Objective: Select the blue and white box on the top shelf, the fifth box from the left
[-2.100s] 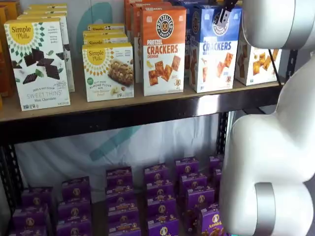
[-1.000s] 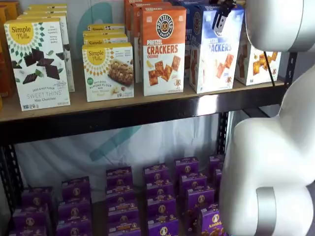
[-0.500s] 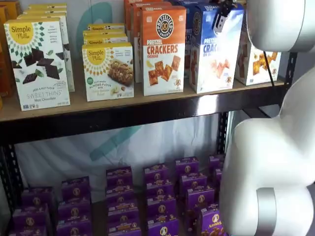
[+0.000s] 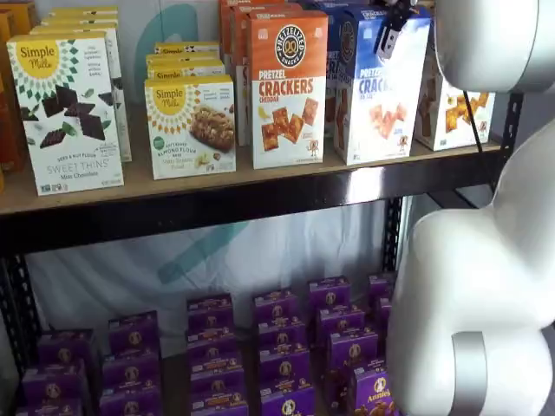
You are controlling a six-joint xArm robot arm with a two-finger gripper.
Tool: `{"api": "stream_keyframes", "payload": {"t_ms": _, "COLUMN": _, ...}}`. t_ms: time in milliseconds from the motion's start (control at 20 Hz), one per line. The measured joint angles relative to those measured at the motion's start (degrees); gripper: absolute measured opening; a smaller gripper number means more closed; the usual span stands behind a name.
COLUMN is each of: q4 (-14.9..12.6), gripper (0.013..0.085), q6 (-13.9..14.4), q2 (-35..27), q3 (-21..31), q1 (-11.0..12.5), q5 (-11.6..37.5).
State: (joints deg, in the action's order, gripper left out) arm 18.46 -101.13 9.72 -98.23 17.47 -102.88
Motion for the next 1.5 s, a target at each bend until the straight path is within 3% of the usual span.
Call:
{"api": "stream_keyframes", "payload": {"t_ms": 250, "q4": 1.02, "gripper": 0.0570, "q6": 0.00, "q2": 0.31, "q3": -0.29, "q1": 0.59, "q5": -0.63}}
{"api": "stream_keyframes", "payload": {"t_ms": 350, "q4": 1.27, "gripper": 0.0530, "q6": -0.02, "q2": 0.43, "q3": -0.50, "q1": 0.79, "q5": -0.89}}
{"api": "stream_keyframes", "payload": {"t_ms": 800, "q4": -0.78, "gripper": 0.0530, "q6": 0.48, "q2": 1.76, "q3": -2.46, "q1": 0.38, "q5": -6.11}}
{"api": "stream_keyframes", "payload": {"t_ms": 1250, "q4": -1.77, "gripper": 0.0530, "q6": 0.98, "q2": 8.95, "q3": 2.15, "q1": 0.21, "q5": -11.26}}
{"api": "stream_keyframes", "payload": {"t_ms": 1500, "q4": -2.07, "gripper": 0.0530, "q6": 0.11, "q2": 13.06, "q3": 6.15, "q1": 1.00, "q5": -11.52}}
